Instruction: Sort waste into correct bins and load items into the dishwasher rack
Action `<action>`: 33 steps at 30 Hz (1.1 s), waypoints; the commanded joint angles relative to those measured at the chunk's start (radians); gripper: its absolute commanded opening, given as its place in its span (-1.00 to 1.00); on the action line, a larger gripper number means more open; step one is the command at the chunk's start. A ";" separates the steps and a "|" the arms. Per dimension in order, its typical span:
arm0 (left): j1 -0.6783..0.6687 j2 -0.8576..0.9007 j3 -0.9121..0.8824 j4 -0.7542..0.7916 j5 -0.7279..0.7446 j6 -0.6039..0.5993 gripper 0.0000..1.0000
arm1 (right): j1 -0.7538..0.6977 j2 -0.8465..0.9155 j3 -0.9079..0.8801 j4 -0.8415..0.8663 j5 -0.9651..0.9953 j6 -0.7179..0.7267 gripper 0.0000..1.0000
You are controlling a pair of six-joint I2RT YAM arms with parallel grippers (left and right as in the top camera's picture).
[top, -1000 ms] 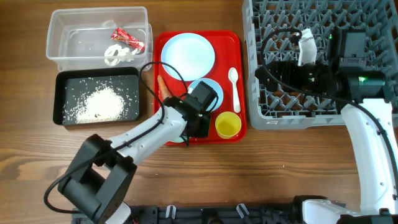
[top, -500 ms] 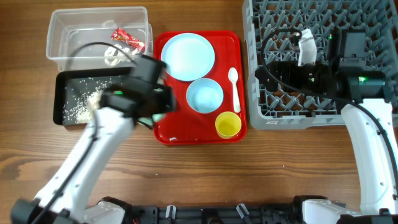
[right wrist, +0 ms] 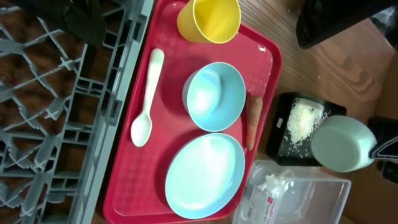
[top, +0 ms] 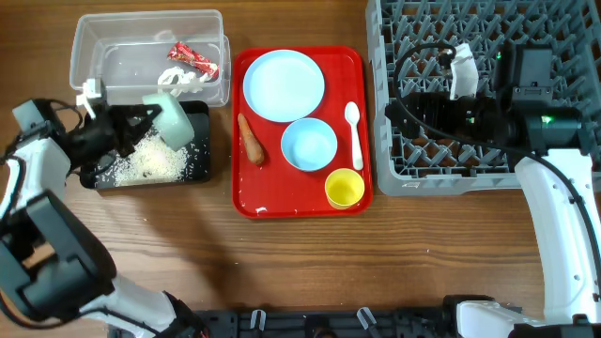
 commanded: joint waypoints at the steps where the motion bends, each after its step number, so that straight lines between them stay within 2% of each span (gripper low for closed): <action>1: 0.007 0.031 0.013 0.005 0.152 0.024 -0.92 | 0.005 0.009 0.011 0.002 0.005 0.005 0.99; 6: 0.000 0.024 0.013 -0.010 0.153 0.025 -0.92 | 0.005 0.009 0.011 0.003 0.009 0.005 0.99; 7: -0.026 -0.006 0.013 -0.051 0.153 0.101 -0.92 | 0.005 0.009 0.011 0.002 0.009 0.005 0.99; 8: -0.080 -0.066 0.013 -0.133 0.104 0.246 -0.92 | 0.005 0.009 0.011 -0.001 0.010 0.005 0.99; 9: -0.150 -0.136 0.013 -0.193 -0.041 0.299 -0.92 | 0.005 0.009 0.011 -0.003 0.022 0.005 0.98; 11: -0.345 -0.259 0.013 -0.256 -0.435 0.307 -0.92 | 0.005 0.009 0.011 -0.005 0.032 0.005 0.99; 13: -0.507 -0.304 0.013 -0.294 -0.684 0.301 -0.92 | 0.005 0.009 0.011 0.006 0.031 0.008 0.99; 16: -0.784 -0.292 0.007 -0.333 -0.998 0.146 -0.92 | 0.005 0.009 0.011 0.023 0.031 0.027 0.99; 19: -0.986 -0.264 -0.052 -0.261 -1.291 -0.049 -0.92 | 0.005 0.009 0.011 0.022 0.031 0.027 0.99; 20: -1.025 -0.258 -0.074 -0.220 -1.345 -0.094 -0.92 | 0.005 0.010 0.011 0.023 0.032 0.027 0.99; 22: -1.092 -0.238 -0.115 -0.124 -1.374 -0.120 -0.92 | 0.005 0.010 0.011 0.025 0.031 0.027 0.99; 27: -1.182 -0.134 -0.118 -0.046 -1.369 -0.146 -0.90 | 0.005 0.010 0.011 0.024 0.031 0.027 0.99; 28: -1.191 -0.123 -0.118 -0.032 -1.369 -0.147 -0.78 | 0.005 0.010 0.011 0.024 0.031 0.027 1.00; 29: -1.200 -0.117 -0.118 -0.017 -1.366 -0.154 -0.48 | 0.005 0.010 0.011 0.024 0.031 0.027 0.99; 31: -1.206 -0.117 -0.117 0.000 -1.351 -0.168 -0.03 | 0.005 0.010 0.011 0.024 0.031 0.027 0.99; 32: -1.205 -0.120 -0.114 -0.007 -1.328 -0.168 0.10 | 0.005 0.010 0.011 0.025 0.031 0.027 0.99; 33: -1.201 -0.125 -0.103 -0.024 -1.301 -0.168 0.14 | 0.005 0.010 0.011 0.026 0.032 0.027 0.99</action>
